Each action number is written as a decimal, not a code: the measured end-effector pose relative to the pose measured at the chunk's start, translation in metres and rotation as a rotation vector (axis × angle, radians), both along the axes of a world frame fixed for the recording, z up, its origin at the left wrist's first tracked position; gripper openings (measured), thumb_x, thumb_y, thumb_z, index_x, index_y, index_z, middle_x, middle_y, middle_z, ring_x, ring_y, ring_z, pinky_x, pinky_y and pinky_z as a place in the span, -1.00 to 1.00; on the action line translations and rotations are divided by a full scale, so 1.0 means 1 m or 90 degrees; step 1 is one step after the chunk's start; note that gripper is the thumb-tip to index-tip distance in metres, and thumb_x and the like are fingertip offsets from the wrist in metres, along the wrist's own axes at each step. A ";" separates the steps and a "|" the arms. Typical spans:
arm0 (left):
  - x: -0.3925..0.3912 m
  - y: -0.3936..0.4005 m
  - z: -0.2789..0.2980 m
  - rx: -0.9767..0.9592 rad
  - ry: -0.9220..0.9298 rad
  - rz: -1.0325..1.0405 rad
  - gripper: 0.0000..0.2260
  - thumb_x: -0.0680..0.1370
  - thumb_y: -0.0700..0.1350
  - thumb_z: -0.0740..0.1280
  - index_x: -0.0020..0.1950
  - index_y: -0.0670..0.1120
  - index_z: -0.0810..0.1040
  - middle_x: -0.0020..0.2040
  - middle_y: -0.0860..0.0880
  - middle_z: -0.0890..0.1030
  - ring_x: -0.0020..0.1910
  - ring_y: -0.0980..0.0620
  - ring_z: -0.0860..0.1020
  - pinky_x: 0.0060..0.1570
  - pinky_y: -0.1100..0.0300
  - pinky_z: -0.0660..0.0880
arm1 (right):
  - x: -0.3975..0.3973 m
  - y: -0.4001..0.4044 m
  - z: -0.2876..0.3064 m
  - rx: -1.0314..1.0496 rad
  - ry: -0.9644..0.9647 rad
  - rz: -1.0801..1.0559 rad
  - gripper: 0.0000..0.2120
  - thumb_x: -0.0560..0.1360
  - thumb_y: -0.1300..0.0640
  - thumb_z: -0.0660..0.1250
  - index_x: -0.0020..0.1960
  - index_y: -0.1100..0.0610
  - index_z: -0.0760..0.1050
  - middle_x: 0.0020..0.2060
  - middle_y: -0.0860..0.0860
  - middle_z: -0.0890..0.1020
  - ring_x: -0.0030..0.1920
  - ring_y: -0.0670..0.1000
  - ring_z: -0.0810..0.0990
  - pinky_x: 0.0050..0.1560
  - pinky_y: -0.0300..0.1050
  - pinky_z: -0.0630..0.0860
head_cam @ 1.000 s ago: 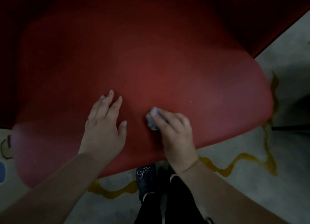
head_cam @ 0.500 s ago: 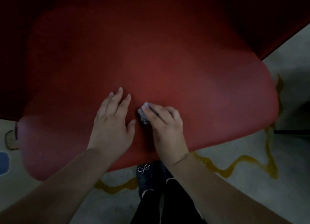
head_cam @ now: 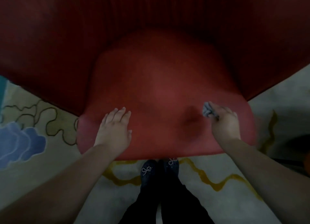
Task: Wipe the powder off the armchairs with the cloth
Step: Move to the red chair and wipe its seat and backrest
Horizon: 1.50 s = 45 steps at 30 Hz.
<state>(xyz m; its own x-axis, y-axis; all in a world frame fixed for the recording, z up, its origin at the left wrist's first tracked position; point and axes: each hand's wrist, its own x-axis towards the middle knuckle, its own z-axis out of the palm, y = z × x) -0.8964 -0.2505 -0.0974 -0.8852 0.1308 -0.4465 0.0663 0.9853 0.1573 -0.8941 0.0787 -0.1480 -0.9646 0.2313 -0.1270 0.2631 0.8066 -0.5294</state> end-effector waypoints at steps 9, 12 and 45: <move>0.016 -0.028 0.151 -0.028 0.066 0.040 -0.42 0.60 0.05 0.17 0.57 0.00 0.05 0.55 0.05 0.15 0.53 0.01 0.06 0.51 0.06 -0.05 | -0.012 -0.091 0.171 -0.262 0.039 0.008 -0.61 0.53 0.24 0.33 0.32 -0.03 0.51 0.07 -0.24 0.54 0.17 0.01 0.54 0.24 0.10 0.48; 0.022 -0.041 0.188 -0.031 0.085 0.063 -0.43 0.60 0.07 0.16 0.57 0.00 0.05 0.55 0.05 0.17 0.53 0.02 0.07 0.51 0.06 -0.02 | -0.019 -0.117 0.213 -0.281 0.040 0.022 -0.61 0.54 0.20 0.33 0.33 -0.06 0.49 -0.01 -0.35 0.47 0.06 0.06 0.60 0.03 0.23 0.58; -0.080 -0.396 0.292 0.002 0.115 -0.110 -0.47 0.63 0.12 0.08 0.56 -0.02 0.10 0.52 0.00 0.23 0.48 -0.02 0.19 0.48 0.04 0.08 | -0.033 -0.452 0.319 -0.358 0.064 -0.254 -0.72 0.57 0.05 0.25 0.23 -0.22 0.48 -0.26 -0.02 0.67 -0.42 -0.08 0.60 -0.48 -0.26 0.49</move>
